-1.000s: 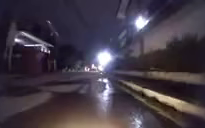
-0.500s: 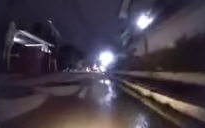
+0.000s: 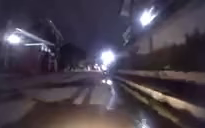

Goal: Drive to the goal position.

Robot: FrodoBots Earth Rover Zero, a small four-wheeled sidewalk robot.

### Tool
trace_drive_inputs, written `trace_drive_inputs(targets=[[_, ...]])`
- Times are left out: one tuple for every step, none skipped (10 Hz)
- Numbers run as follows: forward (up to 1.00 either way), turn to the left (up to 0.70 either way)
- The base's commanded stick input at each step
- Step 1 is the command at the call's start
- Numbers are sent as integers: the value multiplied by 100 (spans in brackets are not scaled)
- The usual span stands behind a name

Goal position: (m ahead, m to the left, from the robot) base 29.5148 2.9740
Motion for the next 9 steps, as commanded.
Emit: trace_drive_inputs(targets=[[70,0],[70,0],[70,0],[70,0],[70,0],[70,0],[70,0],[70,-16],[70,-35]])
